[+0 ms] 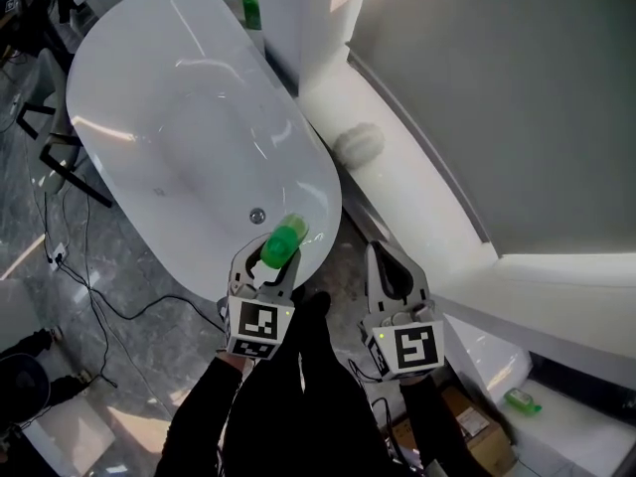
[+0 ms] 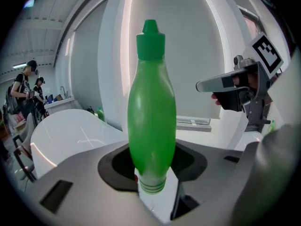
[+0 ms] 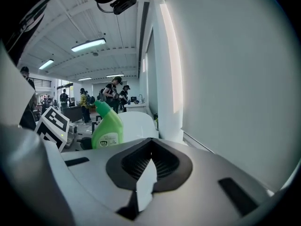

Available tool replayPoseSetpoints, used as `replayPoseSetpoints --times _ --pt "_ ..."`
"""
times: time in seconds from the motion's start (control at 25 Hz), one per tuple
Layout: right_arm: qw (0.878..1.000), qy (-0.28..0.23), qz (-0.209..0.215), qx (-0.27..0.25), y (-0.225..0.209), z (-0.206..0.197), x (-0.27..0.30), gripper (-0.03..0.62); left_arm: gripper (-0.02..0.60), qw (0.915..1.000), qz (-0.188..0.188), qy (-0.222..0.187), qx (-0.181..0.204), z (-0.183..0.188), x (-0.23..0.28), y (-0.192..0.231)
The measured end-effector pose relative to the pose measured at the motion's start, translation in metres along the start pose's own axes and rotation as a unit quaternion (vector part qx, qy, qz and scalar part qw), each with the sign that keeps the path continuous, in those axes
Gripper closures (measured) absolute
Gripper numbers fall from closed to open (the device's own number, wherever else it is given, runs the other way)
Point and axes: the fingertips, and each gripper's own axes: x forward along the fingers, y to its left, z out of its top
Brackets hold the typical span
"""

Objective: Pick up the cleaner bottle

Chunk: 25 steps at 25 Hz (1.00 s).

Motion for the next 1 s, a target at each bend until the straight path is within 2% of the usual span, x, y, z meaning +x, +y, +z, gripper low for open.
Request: replayPoseSetpoints --times 0.32,0.56,0.76,1.0 --pt "1.0 0.002 0.027 -0.007 0.032 0.01 0.004 0.589 0.391 0.9999 0.016 0.004 -0.004 -0.001 -0.032 0.024" --pt "0.997 0.006 0.067 -0.023 0.05 0.015 0.006 0.589 0.391 1.0 0.009 -0.002 0.002 0.005 -0.049 0.035" --pt "0.996 0.006 0.077 -0.041 0.057 0.023 0.01 0.589 0.391 0.9999 0.005 -0.006 0.014 0.009 -0.057 0.043" --pt "0.994 -0.004 0.101 -0.038 0.07 0.03 0.007 0.589 0.391 0.9998 0.01 -0.013 0.012 0.016 -0.066 0.044"
